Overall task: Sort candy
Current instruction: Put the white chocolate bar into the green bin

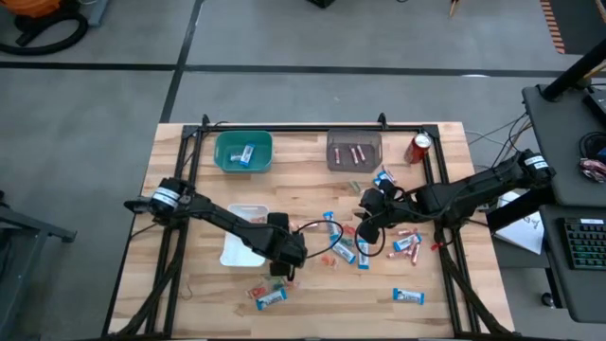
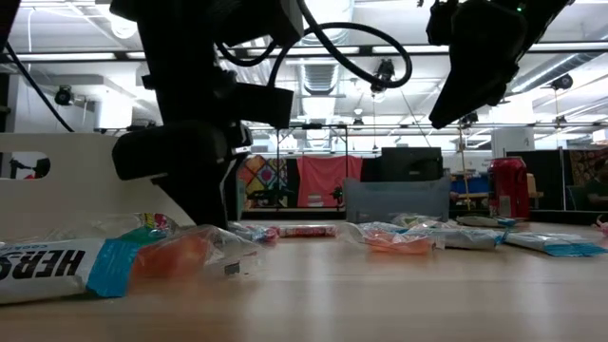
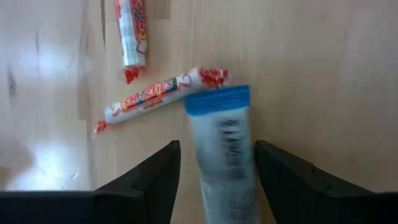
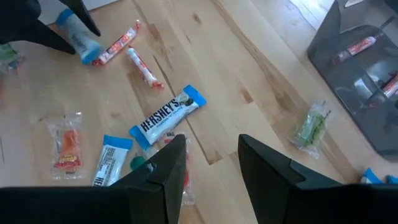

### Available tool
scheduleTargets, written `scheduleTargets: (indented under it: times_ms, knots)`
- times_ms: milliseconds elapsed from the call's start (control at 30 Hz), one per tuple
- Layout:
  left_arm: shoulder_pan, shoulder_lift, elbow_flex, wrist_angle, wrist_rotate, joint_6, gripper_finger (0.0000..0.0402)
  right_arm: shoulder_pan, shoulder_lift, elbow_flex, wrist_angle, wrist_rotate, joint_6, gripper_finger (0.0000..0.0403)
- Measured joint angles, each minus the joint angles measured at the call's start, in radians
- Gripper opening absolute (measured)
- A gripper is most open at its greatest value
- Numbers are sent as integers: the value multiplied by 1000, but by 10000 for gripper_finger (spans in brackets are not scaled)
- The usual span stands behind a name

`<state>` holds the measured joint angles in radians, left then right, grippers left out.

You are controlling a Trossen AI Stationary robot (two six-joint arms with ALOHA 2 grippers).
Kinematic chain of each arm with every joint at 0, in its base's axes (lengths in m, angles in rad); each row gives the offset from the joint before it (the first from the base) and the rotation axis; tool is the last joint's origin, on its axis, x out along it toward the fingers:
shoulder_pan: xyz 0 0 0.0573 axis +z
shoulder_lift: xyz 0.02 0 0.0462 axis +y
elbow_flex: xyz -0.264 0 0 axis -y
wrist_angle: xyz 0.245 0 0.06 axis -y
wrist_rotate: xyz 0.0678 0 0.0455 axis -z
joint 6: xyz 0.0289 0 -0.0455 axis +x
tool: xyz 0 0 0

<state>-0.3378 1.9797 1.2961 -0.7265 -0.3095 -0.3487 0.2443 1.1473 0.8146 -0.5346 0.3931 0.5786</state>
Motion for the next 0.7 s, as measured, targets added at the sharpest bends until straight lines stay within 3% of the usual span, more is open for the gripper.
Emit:
scheduleTargets:
  times_ms: [367, 700]
  knots:
    - [3, 2, -2, 7, 6, 15, 184, 0, 0, 0, 0, 0, -3, 139]
    - [5, 6, -2, 21, 11, 31, 79, 0, 1, 0, 0, 0, -3, 139]
